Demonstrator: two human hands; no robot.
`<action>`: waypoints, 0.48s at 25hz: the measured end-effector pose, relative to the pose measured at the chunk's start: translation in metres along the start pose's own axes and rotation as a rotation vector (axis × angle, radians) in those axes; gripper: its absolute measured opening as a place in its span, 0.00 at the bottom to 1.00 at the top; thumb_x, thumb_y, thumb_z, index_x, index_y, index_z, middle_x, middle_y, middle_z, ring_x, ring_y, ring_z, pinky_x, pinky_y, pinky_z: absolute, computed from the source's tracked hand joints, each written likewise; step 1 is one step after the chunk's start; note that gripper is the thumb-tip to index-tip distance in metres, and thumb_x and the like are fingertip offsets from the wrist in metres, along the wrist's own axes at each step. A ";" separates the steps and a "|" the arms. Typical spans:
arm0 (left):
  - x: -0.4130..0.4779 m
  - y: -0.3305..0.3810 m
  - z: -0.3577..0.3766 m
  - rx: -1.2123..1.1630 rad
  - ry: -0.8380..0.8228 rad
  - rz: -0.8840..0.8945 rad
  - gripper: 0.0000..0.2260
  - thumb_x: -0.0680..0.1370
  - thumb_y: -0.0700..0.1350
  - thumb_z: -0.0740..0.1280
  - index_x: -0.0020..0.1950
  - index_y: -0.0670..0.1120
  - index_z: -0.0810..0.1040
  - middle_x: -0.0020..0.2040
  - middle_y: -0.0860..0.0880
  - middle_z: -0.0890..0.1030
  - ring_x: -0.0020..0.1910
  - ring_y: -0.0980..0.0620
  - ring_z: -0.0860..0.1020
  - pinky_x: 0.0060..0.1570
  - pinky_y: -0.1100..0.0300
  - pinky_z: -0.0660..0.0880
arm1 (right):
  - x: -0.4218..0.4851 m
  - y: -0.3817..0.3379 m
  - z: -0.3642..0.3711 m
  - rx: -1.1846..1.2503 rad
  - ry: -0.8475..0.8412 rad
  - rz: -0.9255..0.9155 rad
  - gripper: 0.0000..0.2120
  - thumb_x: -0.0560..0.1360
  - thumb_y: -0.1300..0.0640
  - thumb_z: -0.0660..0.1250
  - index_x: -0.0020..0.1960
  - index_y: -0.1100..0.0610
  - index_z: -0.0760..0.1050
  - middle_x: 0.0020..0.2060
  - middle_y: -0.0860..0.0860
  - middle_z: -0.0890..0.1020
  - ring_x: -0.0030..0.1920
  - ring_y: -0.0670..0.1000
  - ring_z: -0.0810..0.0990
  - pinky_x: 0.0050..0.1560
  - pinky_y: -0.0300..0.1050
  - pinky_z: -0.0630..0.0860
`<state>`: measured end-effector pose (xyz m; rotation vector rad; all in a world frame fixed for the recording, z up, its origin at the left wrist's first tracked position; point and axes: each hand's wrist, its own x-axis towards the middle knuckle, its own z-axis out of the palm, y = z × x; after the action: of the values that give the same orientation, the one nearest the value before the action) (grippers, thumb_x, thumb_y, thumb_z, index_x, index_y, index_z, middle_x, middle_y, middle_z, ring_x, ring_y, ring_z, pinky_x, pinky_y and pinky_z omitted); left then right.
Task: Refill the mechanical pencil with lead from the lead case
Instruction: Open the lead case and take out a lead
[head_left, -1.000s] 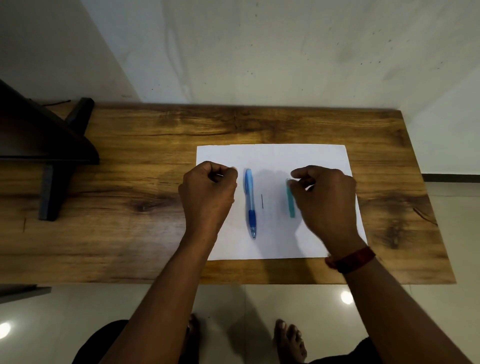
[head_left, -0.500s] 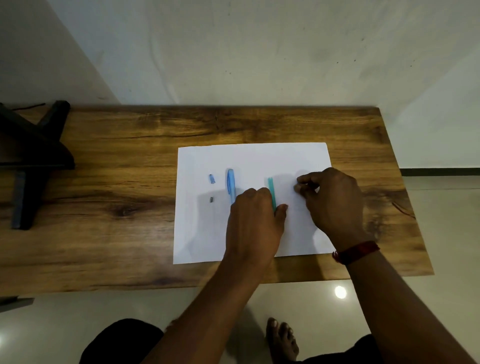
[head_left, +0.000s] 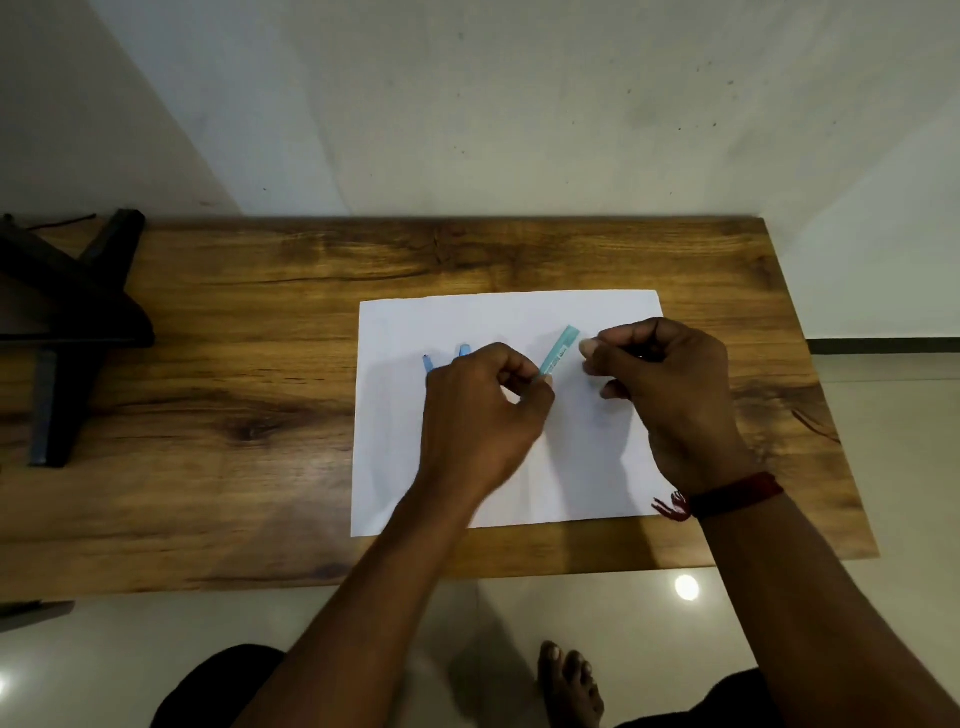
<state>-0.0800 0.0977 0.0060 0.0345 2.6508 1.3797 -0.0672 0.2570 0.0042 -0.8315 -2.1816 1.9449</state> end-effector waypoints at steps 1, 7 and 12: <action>0.003 -0.002 -0.007 -0.058 -0.024 -0.025 0.03 0.72 0.52 0.73 0.41 0.55 0.81 0.41 0.62 0.81 0.31 0.57 0.80 0.28 0.74 0.72 | -0.001 -0.001 0.001 0.115 -0.029 0.029 0.08 0.68 0.62 0.76 0.45 0.64 0.81 0.40 0.56 0.86 0.40 0.52 0.86 0.37 0.40 0.81; 0.011 -0.019 -0.026 -0.076 -0.070 -0.027 0.06 0.74 0.50 0.71 0.49 0.51 0.84 0.44 0.60 0.80 0.41 0.57 0.79 0.39 0.67 0.77 | -0.002 -0.004 0.014 0.489 -0.153 0.108 0.09 0.67 0.65 0.72 0.48 0.63 0.81 0.43 0.58 0.86 0.47 0.57 0.85 0.45 0.43 0.81; 0.013 -0.025 -0.026 -0.053 -0.067 -0.009 0.07 0.74 0.48 0.71 0.51 0.50 0.84 0.47 0.54 0.83 0.42 0.56 0.78 0.39 0.69 0.72 | -0.004 -0.003 0.024 0.494 -0.182 0.138 0.12 0.65 0.63 0.74 0.48 0.61 0.82 0.44 0.57 0.87 0.49 0.55 0.85 0.44 0.44 0.82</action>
<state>-0.0954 0.0633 -0.0012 0.0608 2.5559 1.4202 -0.0746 0.2340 0.0036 -0.7564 -1.6267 2.5592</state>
